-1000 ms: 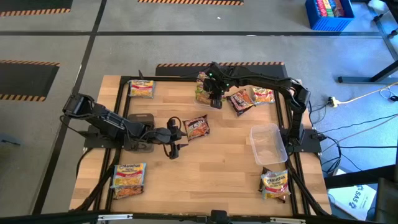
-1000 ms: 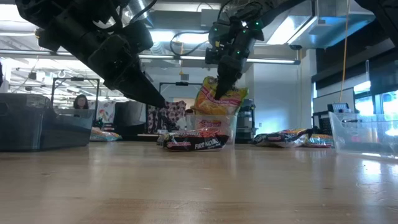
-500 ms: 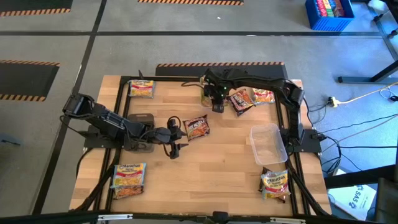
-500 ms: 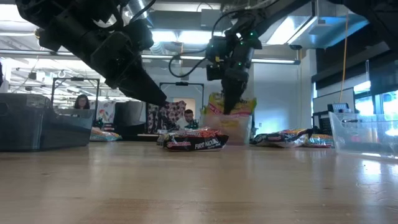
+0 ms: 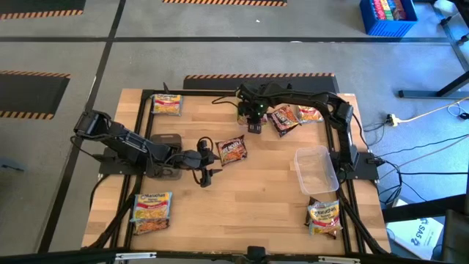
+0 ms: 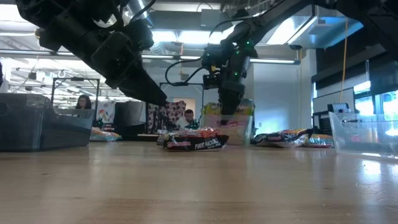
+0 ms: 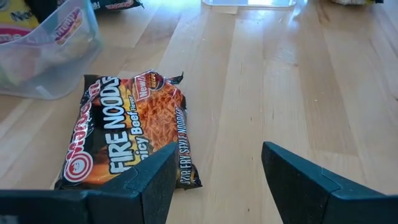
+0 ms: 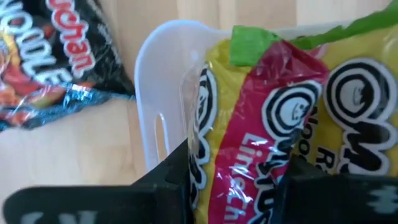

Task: Sort Maruchan noodles
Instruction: Put the green noodle pack into the top transparent bin, then put the middle black noodle pack into the bottom transparent bin

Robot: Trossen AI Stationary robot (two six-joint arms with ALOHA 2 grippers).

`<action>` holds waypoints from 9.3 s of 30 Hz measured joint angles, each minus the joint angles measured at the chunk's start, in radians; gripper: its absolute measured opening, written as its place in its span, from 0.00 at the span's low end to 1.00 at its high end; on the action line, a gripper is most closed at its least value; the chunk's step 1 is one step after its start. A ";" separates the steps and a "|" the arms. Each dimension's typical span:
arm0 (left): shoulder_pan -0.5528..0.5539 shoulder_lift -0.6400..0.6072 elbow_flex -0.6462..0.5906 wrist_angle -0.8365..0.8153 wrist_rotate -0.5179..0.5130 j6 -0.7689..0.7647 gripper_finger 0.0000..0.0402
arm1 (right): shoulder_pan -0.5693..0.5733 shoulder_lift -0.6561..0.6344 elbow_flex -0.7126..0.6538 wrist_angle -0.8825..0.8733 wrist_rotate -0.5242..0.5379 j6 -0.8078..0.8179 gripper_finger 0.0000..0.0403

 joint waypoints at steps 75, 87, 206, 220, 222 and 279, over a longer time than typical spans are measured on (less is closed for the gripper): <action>0.042 0.161 0.001 0.000 -0.305 -0.271 0.56 | 0.560 -0.256 -0.780 1.071 -0.009 0.483 0.56; -0.078 0.123 0.018 0.013 0.076 -0.363 0.56 | 0.507 -0.350 -0.708 0.928 0.271 0.448 0.56; -0.050 0.275 0.021 0.157 -0.057 -0.240 0.56 | 0.346 -0.166 -0.869 1.368 -0.238 1.287 0.81; -0.068 0.280 0.017 0.195 -0.055 -0.207 0.56 | 0.393 -0.161 -0.808 1.379 -0.192 1.281 0.81; -0.071 0.280 0.017 0.197 -0.051 -0.205 0.56 | 0.395 -0.161 -0.794 1.401 -0.170 1.271 0.81; -0.111 0.282 0.017 0.195 -0.127 -0.183 0.56 | 0.354 -0.125 -0.775 1.351 -0.289 1.205 0.81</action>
